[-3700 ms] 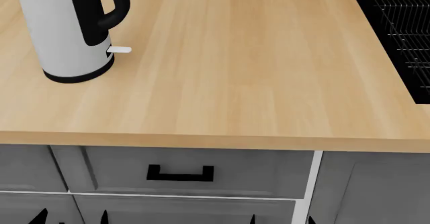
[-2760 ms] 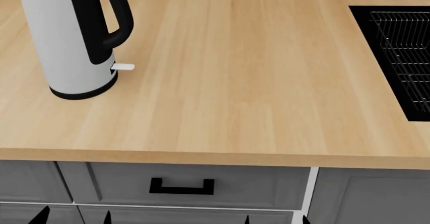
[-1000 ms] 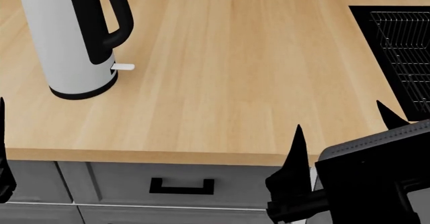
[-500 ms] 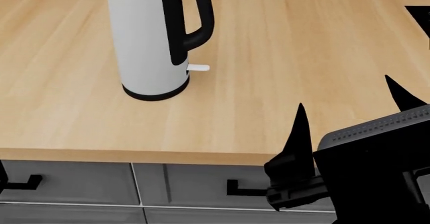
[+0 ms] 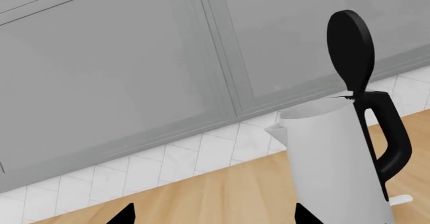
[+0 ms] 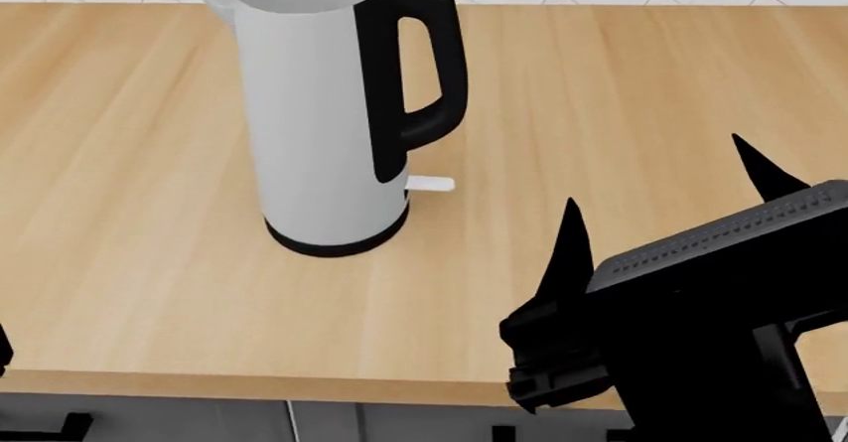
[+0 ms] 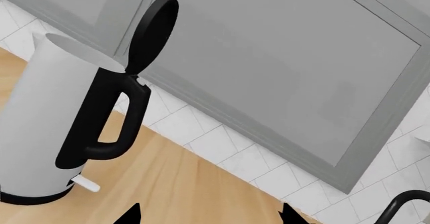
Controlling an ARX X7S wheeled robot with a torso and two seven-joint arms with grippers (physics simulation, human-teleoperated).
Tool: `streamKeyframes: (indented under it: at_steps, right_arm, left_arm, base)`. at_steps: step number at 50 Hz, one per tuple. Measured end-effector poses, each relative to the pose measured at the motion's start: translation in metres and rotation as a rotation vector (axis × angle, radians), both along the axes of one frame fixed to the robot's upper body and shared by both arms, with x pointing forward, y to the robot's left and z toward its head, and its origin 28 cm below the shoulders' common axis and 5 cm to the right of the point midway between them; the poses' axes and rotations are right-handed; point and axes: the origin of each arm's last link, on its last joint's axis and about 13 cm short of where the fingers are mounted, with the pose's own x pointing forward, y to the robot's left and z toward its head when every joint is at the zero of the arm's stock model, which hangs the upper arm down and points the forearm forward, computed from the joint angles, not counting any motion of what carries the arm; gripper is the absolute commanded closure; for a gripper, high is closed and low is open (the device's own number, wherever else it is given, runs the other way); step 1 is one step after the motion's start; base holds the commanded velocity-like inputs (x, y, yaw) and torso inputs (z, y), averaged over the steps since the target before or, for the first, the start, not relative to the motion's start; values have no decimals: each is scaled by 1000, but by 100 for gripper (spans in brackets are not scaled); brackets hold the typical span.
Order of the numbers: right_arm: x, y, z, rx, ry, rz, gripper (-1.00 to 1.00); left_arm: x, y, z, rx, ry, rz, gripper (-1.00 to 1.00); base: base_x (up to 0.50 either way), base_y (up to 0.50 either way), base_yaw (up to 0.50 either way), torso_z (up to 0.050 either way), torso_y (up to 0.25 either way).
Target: Close the lid of the electric kettle.
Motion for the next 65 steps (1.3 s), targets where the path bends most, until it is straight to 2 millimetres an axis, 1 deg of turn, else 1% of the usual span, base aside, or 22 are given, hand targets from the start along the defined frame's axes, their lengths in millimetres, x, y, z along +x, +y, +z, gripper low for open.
streamKeyframes:
  at_steps: [10,29,40,50,65]
  right_arm:
    - [1,6,0,-59,-5,23,-100]
    - [0,5,2,-49,-25,14,-100]
    - [3,3,8,5,-21,1,-100]
    - [18,-4,28,46,-6,-9,-100]
    - [56,-6,64,52,66,42,-100]
  left_arm:
    - [-1,0,-1,-3,1,-4,-100]
    - [-2,0,0,-1,-3,-4,-100]
    - [-4,2,2,-5,-11,0,-100]
    - [-5,2,2,-7,-12,2,-100]
    - [-5,3,0,-10,-6,3,-100]
  base:
    - [500,0,0,0,0]
    - [496,0,0,0,1]
    - [0,0,0,0,0]
    - [0,0,0,0,0]
    - [0,0,0,0,0]
